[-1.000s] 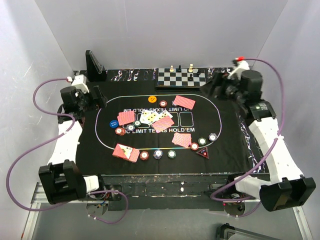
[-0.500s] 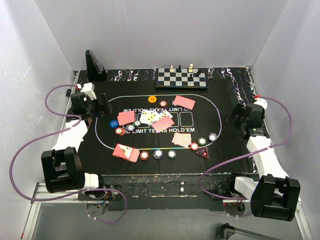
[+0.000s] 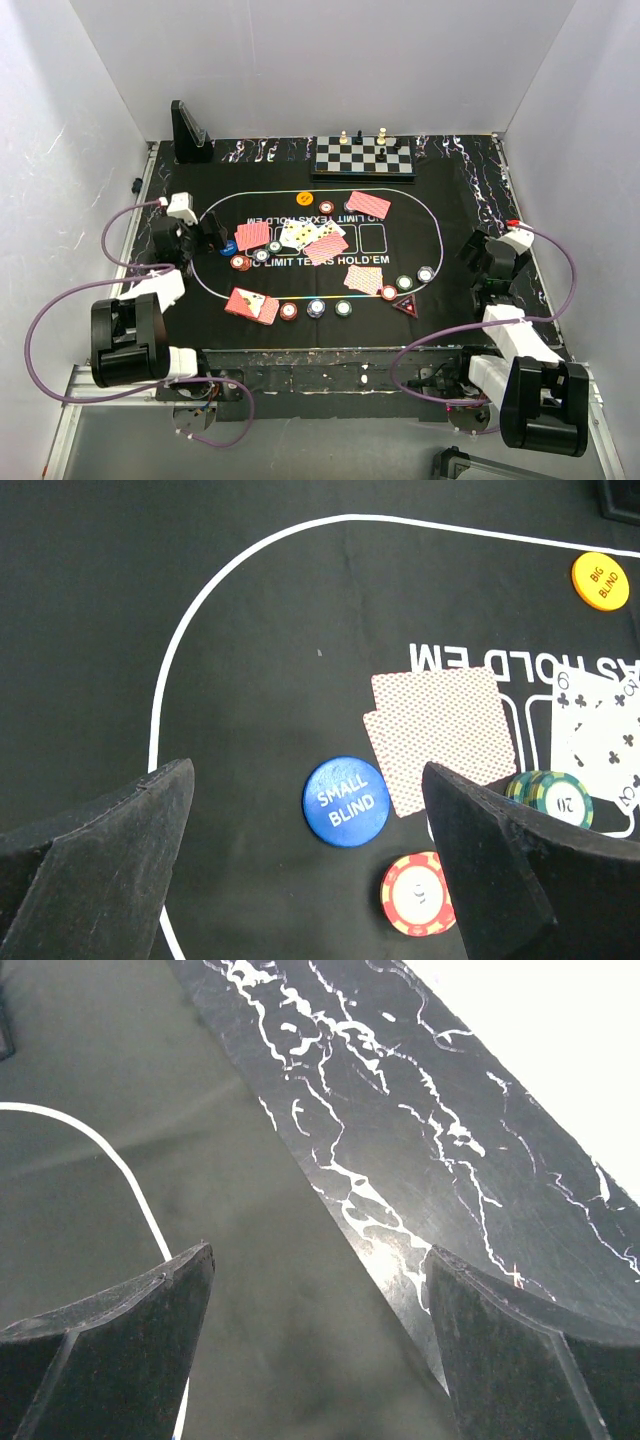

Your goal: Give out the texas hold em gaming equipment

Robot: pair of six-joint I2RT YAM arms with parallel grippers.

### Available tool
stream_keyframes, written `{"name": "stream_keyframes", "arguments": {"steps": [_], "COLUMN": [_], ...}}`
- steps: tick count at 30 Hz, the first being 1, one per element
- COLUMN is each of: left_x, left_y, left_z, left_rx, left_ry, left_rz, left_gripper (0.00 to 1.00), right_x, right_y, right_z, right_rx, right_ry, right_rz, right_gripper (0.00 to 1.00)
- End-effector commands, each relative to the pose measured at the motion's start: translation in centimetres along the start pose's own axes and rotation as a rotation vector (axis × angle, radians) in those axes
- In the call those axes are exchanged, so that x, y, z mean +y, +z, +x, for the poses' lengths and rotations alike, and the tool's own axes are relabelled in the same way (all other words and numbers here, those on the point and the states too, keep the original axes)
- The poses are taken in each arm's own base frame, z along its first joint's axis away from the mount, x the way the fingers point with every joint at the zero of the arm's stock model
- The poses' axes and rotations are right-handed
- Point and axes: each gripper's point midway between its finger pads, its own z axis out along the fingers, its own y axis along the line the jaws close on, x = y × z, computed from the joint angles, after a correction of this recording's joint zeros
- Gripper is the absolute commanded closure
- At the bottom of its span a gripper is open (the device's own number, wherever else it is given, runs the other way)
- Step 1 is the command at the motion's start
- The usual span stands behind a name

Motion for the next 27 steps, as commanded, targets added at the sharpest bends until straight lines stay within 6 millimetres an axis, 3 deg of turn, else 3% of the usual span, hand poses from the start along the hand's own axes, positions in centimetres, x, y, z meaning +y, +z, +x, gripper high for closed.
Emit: {"name": "stream_keyframes", "arguments": {"steps": [1, 7, 12, 24, 27], "left_x": [-0.5, -0.4, -0.5, 0.0, 0.1], "left_y": [-1.1, -3.0, -3.9, -2.7, -2.3], "left_z": [-3.7, -3.5, -3.0, -1.6, -1.1], "left_rx": [-0.225, -0.373, -0.441, -0.472, -0.423], "left_ry": [0.085, 0.122, 0.133, 0.115, 0.116], "left_rz": [0.017, -0.003, 0.005, 0.005, 0.003], "left_gripper": [0.02, 0.02, 0.02, 0.02, 0.02], "right_x": [-0.7, -2.3, -2.5, -1.3, 0.3], "right_y": [-0.1, -0.8, -0.8, 0.5, 0.8], "right_z": [-4.1, -3.5, -3.3, -3.8, -4.2], "right_rx": [-0.191, -0.221, -0.233, -0.230, -0.237], "right_ry": [0.062, 0.127, 0.169, 0.153, 0.091], "right_rz": [0.043, 0.114, 0.122, 0.086, -0.004], "right_gripper": [0.07, 0.07, 0.07, 0.06, 0.06]}}
